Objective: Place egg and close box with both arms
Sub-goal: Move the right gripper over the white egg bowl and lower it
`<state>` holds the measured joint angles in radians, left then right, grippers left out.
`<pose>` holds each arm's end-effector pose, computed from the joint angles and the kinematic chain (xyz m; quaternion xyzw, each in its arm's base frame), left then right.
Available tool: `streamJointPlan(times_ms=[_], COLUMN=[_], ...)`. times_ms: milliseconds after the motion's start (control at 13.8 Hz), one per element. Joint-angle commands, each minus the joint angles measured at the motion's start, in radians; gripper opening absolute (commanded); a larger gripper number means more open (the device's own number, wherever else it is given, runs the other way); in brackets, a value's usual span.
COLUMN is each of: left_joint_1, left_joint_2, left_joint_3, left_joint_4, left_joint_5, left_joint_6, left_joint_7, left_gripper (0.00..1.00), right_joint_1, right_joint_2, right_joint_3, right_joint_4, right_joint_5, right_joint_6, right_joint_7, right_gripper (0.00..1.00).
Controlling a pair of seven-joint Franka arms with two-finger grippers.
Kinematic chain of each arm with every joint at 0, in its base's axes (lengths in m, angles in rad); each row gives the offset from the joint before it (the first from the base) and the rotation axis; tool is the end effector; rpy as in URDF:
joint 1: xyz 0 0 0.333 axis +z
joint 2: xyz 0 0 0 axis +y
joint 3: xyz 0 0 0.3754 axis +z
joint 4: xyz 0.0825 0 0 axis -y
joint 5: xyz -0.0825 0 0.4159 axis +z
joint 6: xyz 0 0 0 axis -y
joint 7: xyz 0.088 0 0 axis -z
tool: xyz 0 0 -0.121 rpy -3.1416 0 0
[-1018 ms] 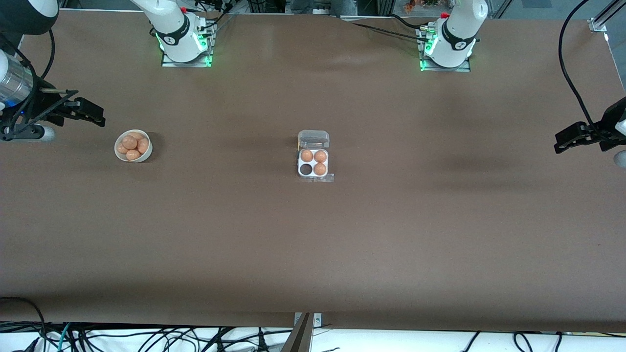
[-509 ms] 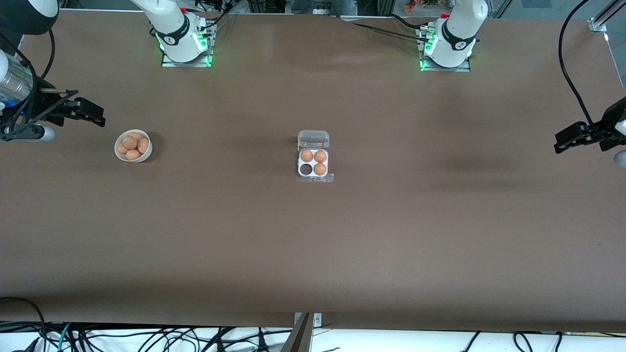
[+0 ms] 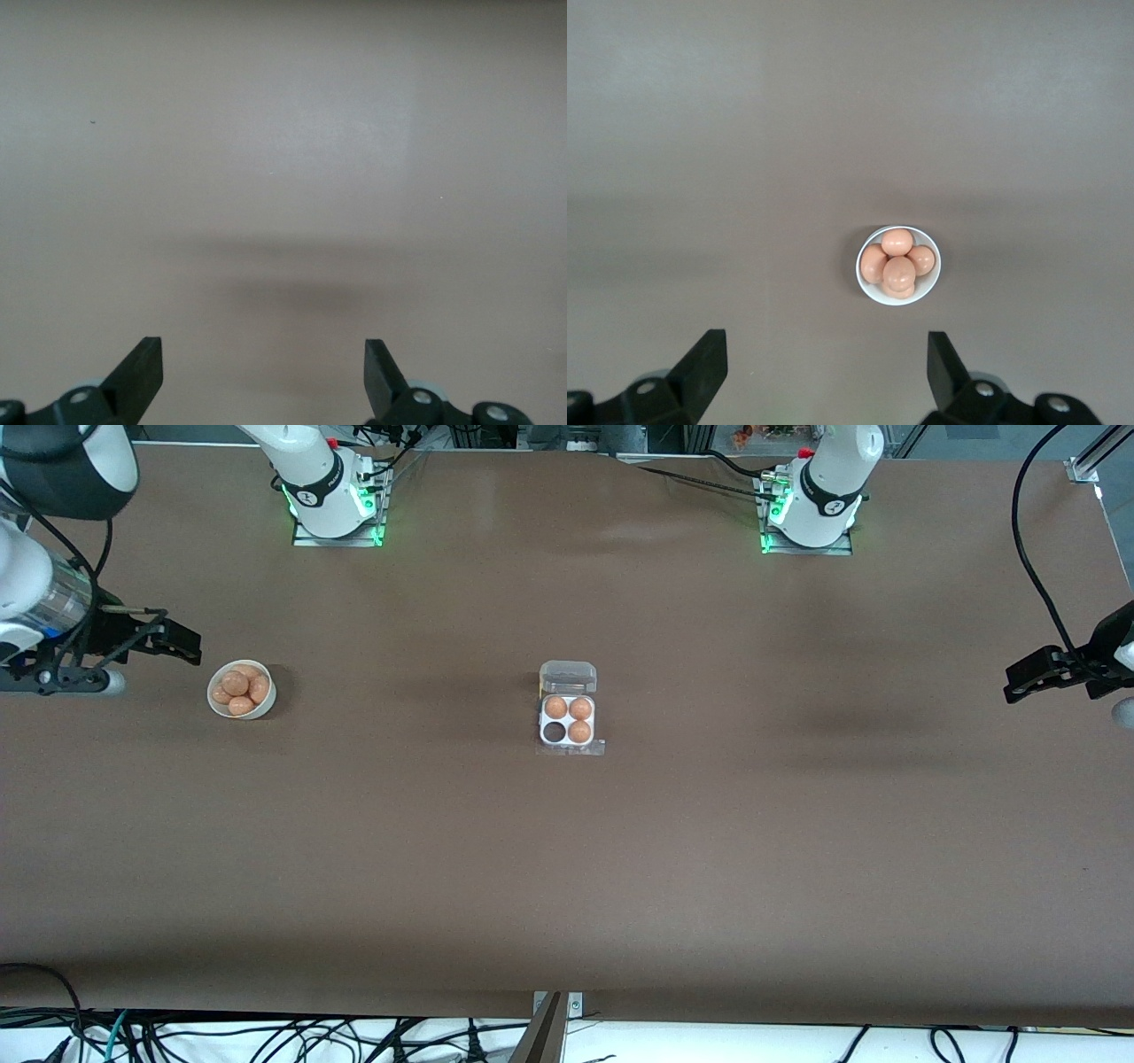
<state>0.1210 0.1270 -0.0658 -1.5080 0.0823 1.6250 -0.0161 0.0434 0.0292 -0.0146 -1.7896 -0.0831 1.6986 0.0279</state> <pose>0.6348 0.0474 0.6292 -0.9987 -0.0334 0.0056 0.0368 0.5898 0.0081 0.5534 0.9973 0.0082 -0.0588 0.0427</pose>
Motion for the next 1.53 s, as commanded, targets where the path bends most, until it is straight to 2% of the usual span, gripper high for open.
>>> streamJointPlan(times_ms=[0,291,436,655,800,1091,1455], left_joint_1=[0.0,-0.001,-0.001,-0.001,-0.001,-0.001,-0.003], left_joint_2=[0.011,0.011,0.011,0.011,0.011,0.011,0.011], left_joint_3=[-0.006,-0.006,-0.006,-0.006,-0.008,-0.008,-0.008], left_joint_4=[0.025,0.026,0.026,0.026,0.025,0.025,0.025], left_joint_5=[0.013,0.013,0.013,0.013,0.013,0.013,0.013], left_joint_6=[-0.014,-0.014,-0.014,-0.014,-0.014,-0.016,-0.016], left_joint_7=[0.002,0.002,0.002,0.002,0.001,0.001,0.001], left_gripper=[1.0,1.0,1.0,1.0,1.0,1.0,1.0], right_joint_1=[-0.008,-0.01,-0.008,-0.008,-0.01,-0.01,-0.008], right_joint_2=[-0.025,-0.046,-0.069,-0.077,-0.077,-0.031,0.03], right_joint_3=[0.005,-0.022,-0.053,-0.061,-0.071,-0.133,-0.133], right_joint_4=[-0.153,-0.377,-0.511,-0.629,-0.691,-0.706,-0.705], right_joint_5=[-0.033,-0.11,-0.127,-0.167,-0.223,-0.325,-0.336], right_joint_6=[0.131,0.349,0.51,0.634,0.708,0.768,0.794], right_joint_7=[0.0,-0.008,-0.01,-0.011,-0.011,-0.013,-0.011], right_gripper=[1.0,1.0,1.0,1.0,1.0,1.0,1.0])
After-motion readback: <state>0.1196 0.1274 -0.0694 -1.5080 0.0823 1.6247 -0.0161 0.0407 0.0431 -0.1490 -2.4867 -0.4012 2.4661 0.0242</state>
